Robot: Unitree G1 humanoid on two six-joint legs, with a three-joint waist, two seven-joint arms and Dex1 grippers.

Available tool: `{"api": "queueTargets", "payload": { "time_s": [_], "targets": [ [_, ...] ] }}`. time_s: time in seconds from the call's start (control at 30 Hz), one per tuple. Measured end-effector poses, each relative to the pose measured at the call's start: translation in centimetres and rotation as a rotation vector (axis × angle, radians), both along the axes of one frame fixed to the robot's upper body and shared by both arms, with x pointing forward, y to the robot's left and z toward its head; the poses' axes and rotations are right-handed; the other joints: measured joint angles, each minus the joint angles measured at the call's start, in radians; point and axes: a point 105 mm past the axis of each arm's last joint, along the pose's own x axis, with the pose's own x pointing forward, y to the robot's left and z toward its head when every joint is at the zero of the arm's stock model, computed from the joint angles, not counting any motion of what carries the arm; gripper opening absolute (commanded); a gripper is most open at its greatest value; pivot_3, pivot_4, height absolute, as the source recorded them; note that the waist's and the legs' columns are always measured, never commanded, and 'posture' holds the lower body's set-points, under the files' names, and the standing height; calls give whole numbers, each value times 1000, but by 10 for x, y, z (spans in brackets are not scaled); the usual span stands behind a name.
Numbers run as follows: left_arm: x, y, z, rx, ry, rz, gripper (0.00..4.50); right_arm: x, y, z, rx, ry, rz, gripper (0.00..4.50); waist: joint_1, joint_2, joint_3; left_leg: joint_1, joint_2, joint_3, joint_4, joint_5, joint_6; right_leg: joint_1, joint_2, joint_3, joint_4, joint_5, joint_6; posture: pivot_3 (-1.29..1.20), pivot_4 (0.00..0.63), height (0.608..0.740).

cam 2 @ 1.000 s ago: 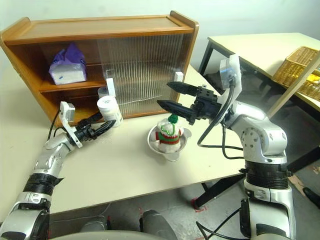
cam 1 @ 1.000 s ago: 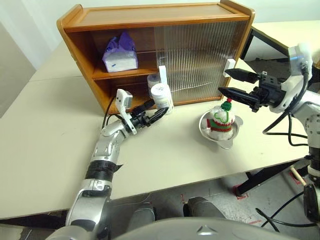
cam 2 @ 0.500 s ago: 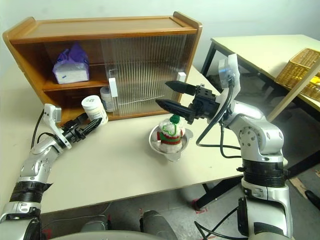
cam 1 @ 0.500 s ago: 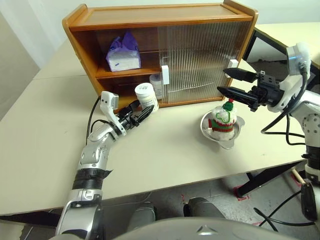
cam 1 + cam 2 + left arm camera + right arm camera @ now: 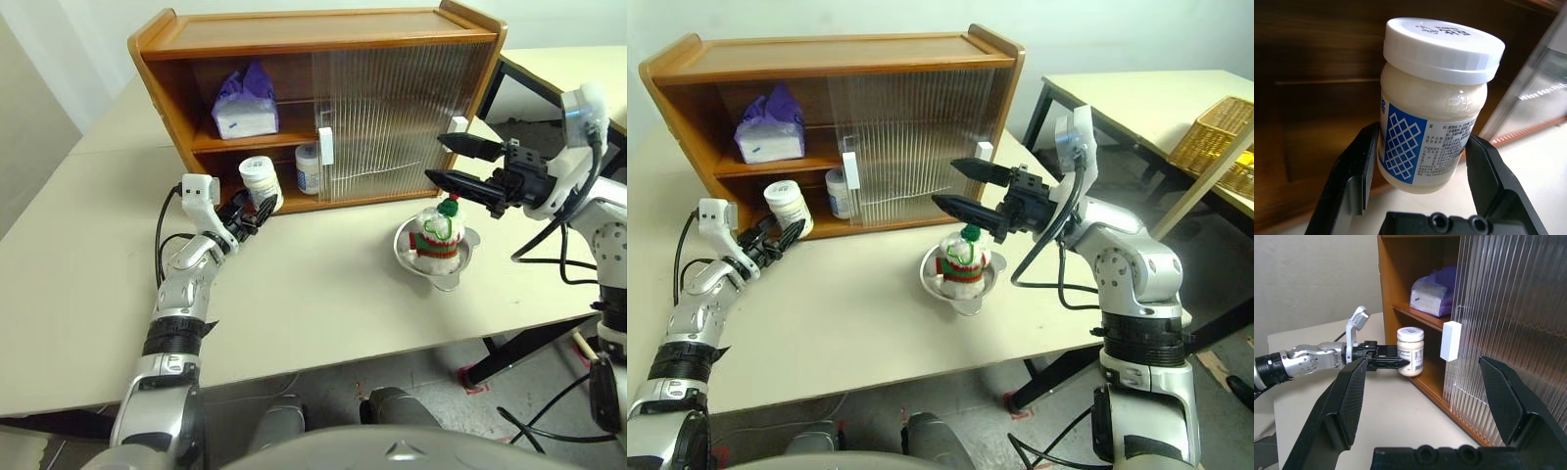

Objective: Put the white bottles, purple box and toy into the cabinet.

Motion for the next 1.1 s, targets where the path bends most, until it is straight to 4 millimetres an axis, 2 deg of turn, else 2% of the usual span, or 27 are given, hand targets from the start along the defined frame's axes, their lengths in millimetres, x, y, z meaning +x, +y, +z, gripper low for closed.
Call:
{"api": "queueTargets", "payload": {
  "time_s": [0.27, 0.7, 1.03, 1.1],
  "targets": [
    [17, 5, -10, 55, 26, 120, 3030, -1, 0, 0, -3, 0, -3, 4500, -1, -1, 1, 0, 0, 0, 0, 0, 0, 0, 0, 1, 0, 1, 1, -162, 16, 740],
    [49, -5, -15, 80, 73, 262, 3030, -2, -1, 0, -12, -3, -14, 4500, -6, -2, 1, 0, -2, 1, 1, 2, 3, 1, 0, 1, -1, 2, 5, -186, 14, 740],
    [55, -9, -19, 99, 89, 315, 3030, -3, -2, 1, -23, -10, -21, 4500, -32, -2, 1, 0, -5, 1, 1, 3, 5, 2, 0, 1, -1, 2, 7, -196, 8, 740],
    [55, -9, -20, 109, 89, 316, 3772, -3, -2, 1, -24, -10, -24, 4500, -36, -2, 1, 0, -6, 1, 1, 3, 5, 2, -1, 1, -1, 2, 7, -194, 7, 740]
  ]
}}
